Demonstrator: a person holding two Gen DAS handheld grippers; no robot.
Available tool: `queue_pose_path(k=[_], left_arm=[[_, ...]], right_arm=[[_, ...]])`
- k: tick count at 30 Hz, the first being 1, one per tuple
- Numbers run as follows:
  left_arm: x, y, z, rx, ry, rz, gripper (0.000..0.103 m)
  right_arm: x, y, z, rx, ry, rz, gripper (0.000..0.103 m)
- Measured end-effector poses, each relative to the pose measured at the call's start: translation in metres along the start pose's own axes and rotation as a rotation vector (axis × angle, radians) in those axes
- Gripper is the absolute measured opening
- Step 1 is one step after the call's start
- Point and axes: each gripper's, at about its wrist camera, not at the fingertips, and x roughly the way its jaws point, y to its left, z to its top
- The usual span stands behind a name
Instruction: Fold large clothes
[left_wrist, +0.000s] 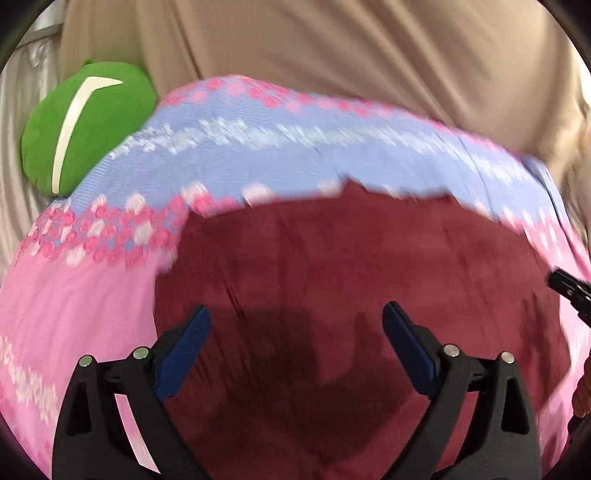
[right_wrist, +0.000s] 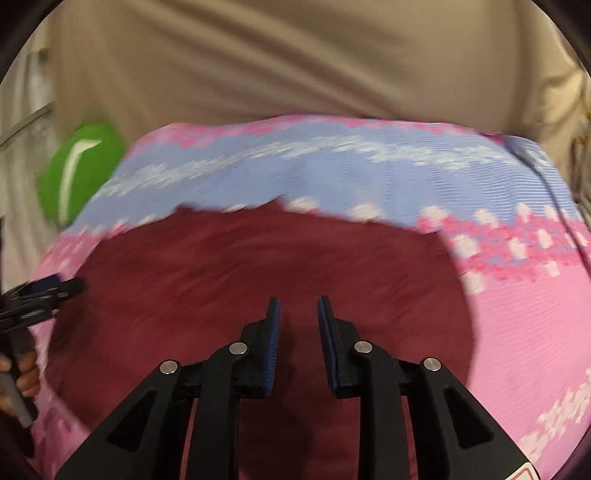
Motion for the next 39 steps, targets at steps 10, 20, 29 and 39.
queue_pose_path(k=[10, 20, 29, 39], left_arm=[[-0.017, 0.026, -0.097, -0.056, 0.090, 0.045, 0.093], [-0.035, 0.043, -0.118, -0.167, 0.082, 0.049, 0.094], [-0.054, 0.072, -0.103, -0.296, 0.017, 0.005, 0.095], [-0.011, 0.111, -0.090, -0.447, 0.058, -0.116, 0.097]], right_arm=[[-0.014, 0.029, -0.114, -0.050, 0.075, -0.020, 0.022], [-0.050, 0.013, -0.108, 0.046, 0.033, 0.012, 0.023], [0.007, 0.061, -0.028, -0.009, 0.022, 0.105, 0.023], [0.092, 0.070, -0.020, 0.008, 0.141, 0.150, 0.021]])
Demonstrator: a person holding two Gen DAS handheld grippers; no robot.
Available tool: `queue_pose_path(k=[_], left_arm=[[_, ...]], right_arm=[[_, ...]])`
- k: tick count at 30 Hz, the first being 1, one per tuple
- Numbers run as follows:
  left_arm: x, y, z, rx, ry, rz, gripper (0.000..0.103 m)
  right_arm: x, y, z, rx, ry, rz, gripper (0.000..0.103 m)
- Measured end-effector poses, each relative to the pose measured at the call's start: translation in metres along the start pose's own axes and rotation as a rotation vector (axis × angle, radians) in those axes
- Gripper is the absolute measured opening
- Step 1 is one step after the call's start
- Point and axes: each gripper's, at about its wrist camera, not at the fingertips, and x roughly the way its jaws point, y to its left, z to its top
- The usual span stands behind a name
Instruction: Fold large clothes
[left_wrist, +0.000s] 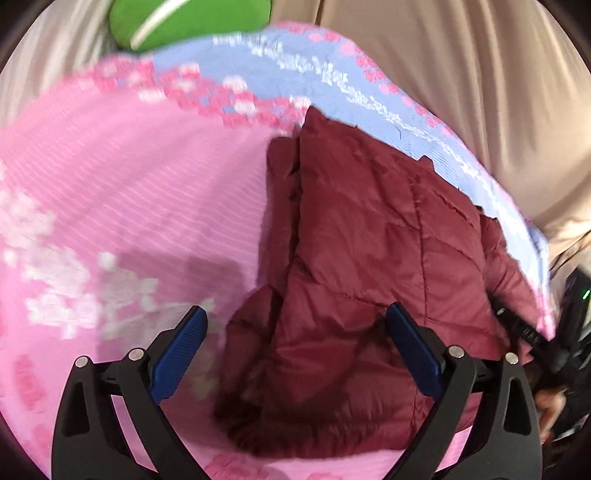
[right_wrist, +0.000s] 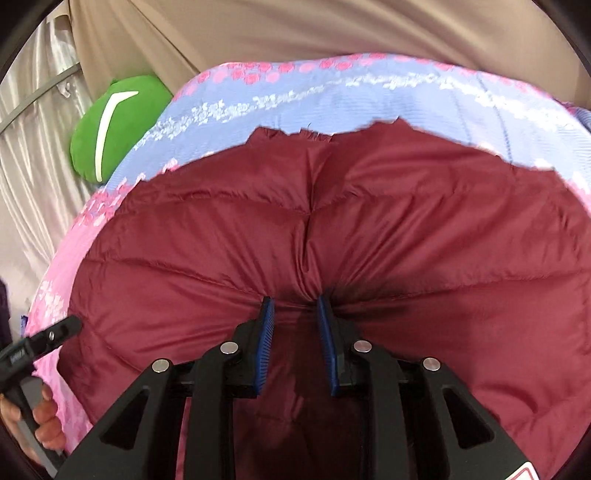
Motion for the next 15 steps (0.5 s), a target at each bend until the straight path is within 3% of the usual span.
queue_pose_path(k=[3, 5, 6, 7, 8, 10, 13, 15], left_arm=[[0.005, -0.008, 0.004, 0.016, -0.001, -0.043, 0.096], [0.009, -0.018, 0.005, 0.036, 0.014, -0.071, 0.089], [0.010, -0.022, 0.005, 0.047, 0.023, -0.088, 0.075], [0.012, -0.027, 0.005, 0.051, 0.038, -0.113, 0.053], [0.013, -0.029, 0.005, 0.048, 0.048, -0.130, 0.046], [0.007, -0.035, 0.006, 0.053, 0.038, -0.139, 0.019], [-0.016, -0.042, 0.010, 0.074, -0.005, -0.179, 0.011], [-0.030, -0.052, 0.010, 0.099, -0.033, -0.192, 0.010]], right_arm=[[0.004, -0.002, -0.003, 0.003, 0.001, 0.019, 0.020], [0.005, -0.001, -0.003, 0.000, 0.000, 0.025, 0.020], [0.005, -0.001, -0.003, -0.003, 0.000, 0.026, 0.020], [0.004, -0.001, -0.003, -0.005, -0.001, 0.029, 0.020], [0.004, -0.001, -0.002, -0.006, -0.001, 0.032, 0.020], [-0.005, -0.004, 0.001, 0.014, 0.012, 0.042, 0.020], [-0.029, -0.010, 0.013, 0.035, -0.047, 0.078, 0.021], [-0.040, -0.013, 0.028, 0.016, -0.090, 0.047, 0.019]])
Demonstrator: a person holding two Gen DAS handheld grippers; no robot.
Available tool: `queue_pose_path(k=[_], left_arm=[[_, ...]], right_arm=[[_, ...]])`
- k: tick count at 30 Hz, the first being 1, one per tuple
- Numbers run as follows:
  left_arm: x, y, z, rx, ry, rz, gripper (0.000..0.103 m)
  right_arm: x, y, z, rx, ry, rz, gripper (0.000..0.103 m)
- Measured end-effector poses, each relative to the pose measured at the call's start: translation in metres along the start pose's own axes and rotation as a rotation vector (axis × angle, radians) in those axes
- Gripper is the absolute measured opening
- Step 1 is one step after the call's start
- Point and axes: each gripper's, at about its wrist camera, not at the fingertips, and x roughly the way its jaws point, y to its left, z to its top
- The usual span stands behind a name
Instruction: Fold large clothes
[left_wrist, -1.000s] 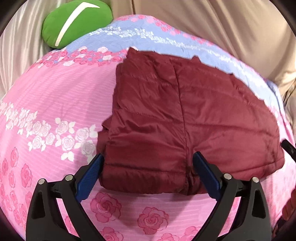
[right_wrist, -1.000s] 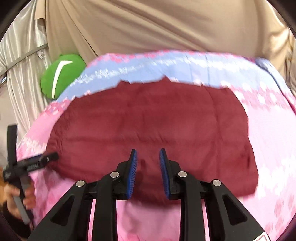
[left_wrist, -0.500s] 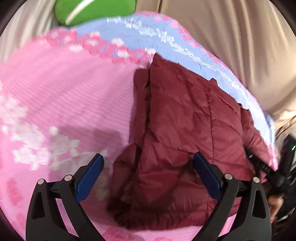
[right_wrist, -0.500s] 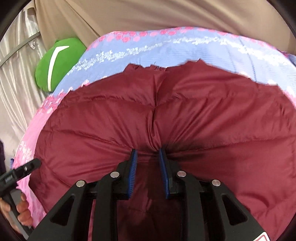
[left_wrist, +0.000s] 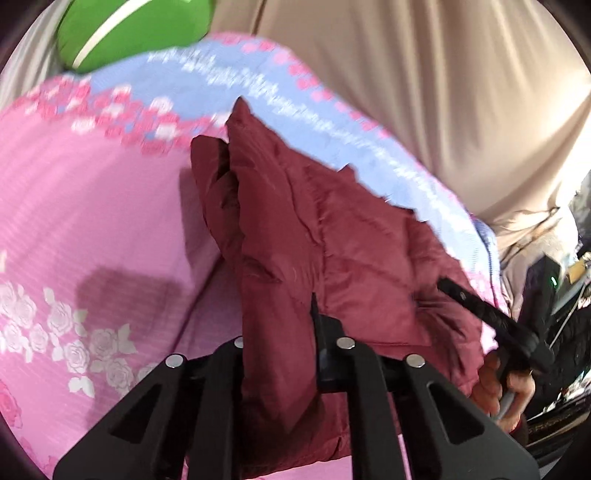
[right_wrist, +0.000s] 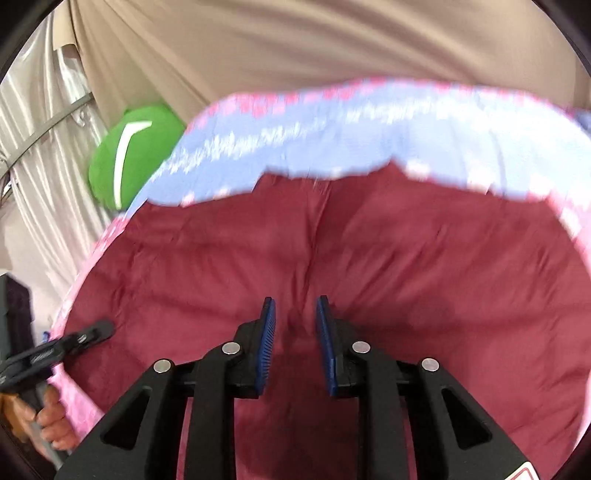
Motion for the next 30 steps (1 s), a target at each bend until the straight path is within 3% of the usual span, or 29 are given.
queue_pose_path(k=[2, 5, 12, 15, 21, 25, 27, 30], left_arm=[[-0.013, -0.018, 0.003, 0.039, -0.031, -0.016, 0.010], [-0.025, -0.044, 0.006, 0.098, -0.071, -0.040, 0.010], [-0.030, -0.112, 0.012, 0.243, -0.107, -0.128, 0.010], [-0.021, -0.133, 0.013, 0.280, -0.098, -0.149, 0.010], [-0.020, -0.142, 0.015, 0.286, -0.103, -0.143, 0.010], [-0.018, -0.147, 0.013, 0.300, -0.098, -0.148, 0.010], [-0.011, -0.153, 0.012, 0.320, -0.089, -0.129, 0.010], [0.005, -0.165, 0.011, 0.336, -0.058, -0.153, 0.010]], right_arm=[[0.013, -0.006, 0.014, 0.005, 0.029, -0.009, 0.008], [0.053, -0.019, 0.020, 0.062, 0.128, 0.037, 0.000], [0.097, -0.009, 0.014, 0.051, 0.182, 0.171, 0.000], [0.100, -0.004, 0.018, 0.047, 0.203, 0.176, 0.000], [0.074, -0.004, 0.053, 0.059, 0.116, 0.167, 0.000], [0.115, 0.002, 0.063, 0.088, 0.198, 0.156, 0.000], [0.137, 0.006, 0.059, 0.102, 0.240, 0.203, 0.000], [0.143, 0.014, 0.060, 0.100, 0.237, 0.266, 0.001]])
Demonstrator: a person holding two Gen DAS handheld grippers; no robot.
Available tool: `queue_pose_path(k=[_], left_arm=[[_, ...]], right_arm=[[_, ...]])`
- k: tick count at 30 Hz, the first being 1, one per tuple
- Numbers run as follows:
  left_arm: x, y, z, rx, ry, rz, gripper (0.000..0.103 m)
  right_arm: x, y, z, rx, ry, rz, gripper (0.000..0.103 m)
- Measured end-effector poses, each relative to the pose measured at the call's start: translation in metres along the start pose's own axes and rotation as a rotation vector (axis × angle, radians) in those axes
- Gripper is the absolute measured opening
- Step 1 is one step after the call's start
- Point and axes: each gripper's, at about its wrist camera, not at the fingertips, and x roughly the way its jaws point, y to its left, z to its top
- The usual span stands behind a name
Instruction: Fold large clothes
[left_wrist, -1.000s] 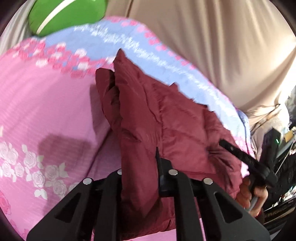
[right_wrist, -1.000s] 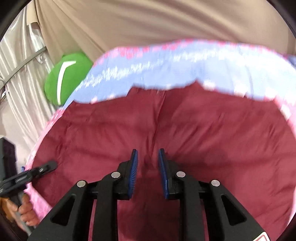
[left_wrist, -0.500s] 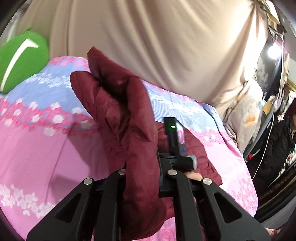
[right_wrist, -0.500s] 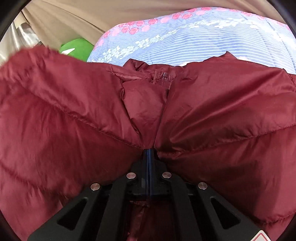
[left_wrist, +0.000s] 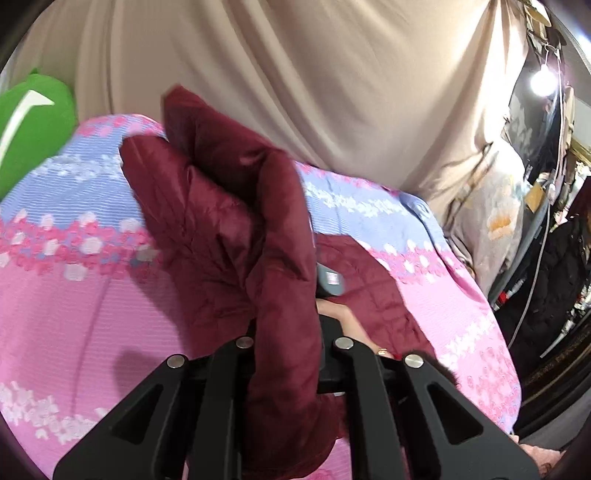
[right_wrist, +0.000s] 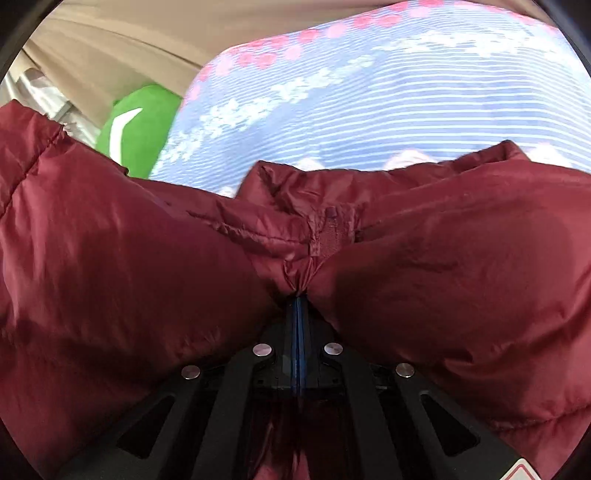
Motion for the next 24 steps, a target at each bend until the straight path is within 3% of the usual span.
queue_pose_path(k=[2, 5, 8, 11, 13, 16, 20, 24], left_arm=[[0.006, -0.006, 0.001, 0.006, 0.011, -0.023, 0.010], [0.010, -0.014, 0.002, 0.022, 0.022, -0.050, 0.010], [0.014, -0.019, 0.002, 0.037, 0.030, -0.055, 0.010], [0.019, -0.021, 0.001, 0.041, 0.040, -0.065, 0.010], [0.022, -0.026, 0.000, 0.050, 0.046, -0.065, 0.010], [0.028, -0.039, 0.000, 0.068, 0.055, -0.070, 0.010], [0.040, -0.074, -0.001, 0.136, 0.074, -0.085, 0.010], [0.073, -0.124, -0.005, 0.227, 0.135, -0.139, 0.010]], right_arm=[[-0.007, -0.002, -0.002, 0.007, -0.001, 0.019, 0.001], [-0.055, -0.012, -0.013, -0.007, -0.064, -0.001, 0.006], [-0.134, -0.042, -0.037, -0.038, -0.186, -0.136, 0.006], [-0.210, -0.105, -0.070, 0.058, -0.299, -0.266, 0.010], [-0.234, -0.145, -0.090, 0.141, -0.313, -0.305, 0.011], [-0.217, -0.166, -0.098, 0.176, -0.255, -0.250, 0.010], [-0.178, -0.152, -0.101, 0.098, -0.217, -0.253, 0.010], [-0.169, -0.141, -0.105, 0.048, -0.220, -0.261, 0.010]])
